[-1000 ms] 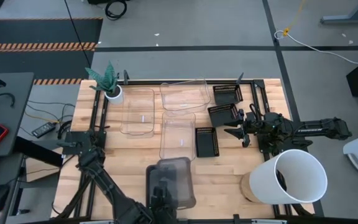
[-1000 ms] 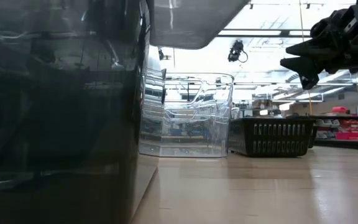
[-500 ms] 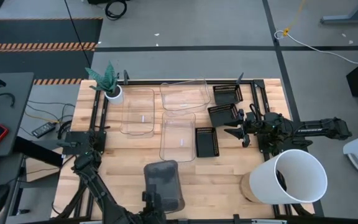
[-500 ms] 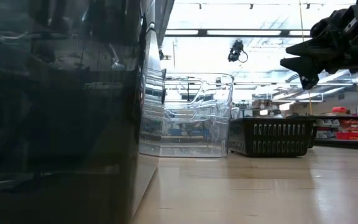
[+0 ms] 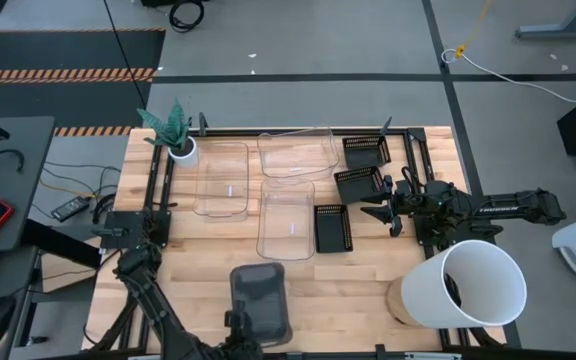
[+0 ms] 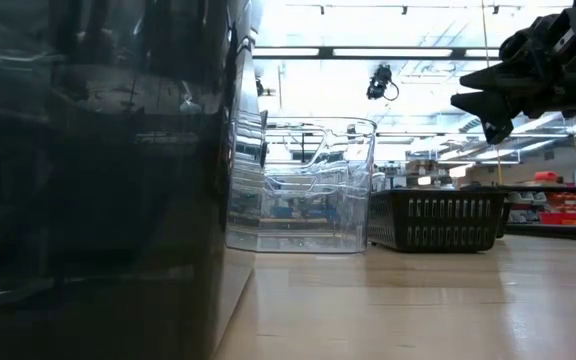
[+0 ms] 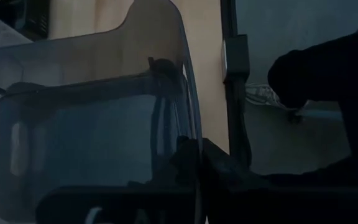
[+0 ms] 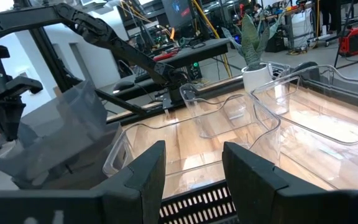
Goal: Stack baskets by color
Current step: Stack the black transparent bin on top of the stacked black transparent bin
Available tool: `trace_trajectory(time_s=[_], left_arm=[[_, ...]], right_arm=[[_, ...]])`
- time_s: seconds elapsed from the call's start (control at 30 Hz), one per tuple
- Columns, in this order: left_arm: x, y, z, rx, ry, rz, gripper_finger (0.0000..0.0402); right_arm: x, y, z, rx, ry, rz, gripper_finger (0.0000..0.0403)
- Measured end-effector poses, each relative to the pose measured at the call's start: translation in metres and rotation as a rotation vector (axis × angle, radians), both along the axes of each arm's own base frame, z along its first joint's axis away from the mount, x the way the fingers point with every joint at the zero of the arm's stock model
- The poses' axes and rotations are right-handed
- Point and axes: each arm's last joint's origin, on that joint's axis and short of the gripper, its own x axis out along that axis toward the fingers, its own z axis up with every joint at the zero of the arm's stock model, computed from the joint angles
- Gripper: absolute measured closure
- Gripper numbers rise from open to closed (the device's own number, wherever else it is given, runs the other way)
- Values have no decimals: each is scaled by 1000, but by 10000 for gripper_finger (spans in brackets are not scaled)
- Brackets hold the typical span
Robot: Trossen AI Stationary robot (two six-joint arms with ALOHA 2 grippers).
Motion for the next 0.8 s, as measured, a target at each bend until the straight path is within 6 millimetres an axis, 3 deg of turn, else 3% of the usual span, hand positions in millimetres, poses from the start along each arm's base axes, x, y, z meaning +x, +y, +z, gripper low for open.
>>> trace_trajectory(time_s=[0.8], left_arm=[[0,-2,0,47,39,-162,393]], right_arm=[[0,0,0,0,0,0,238]])
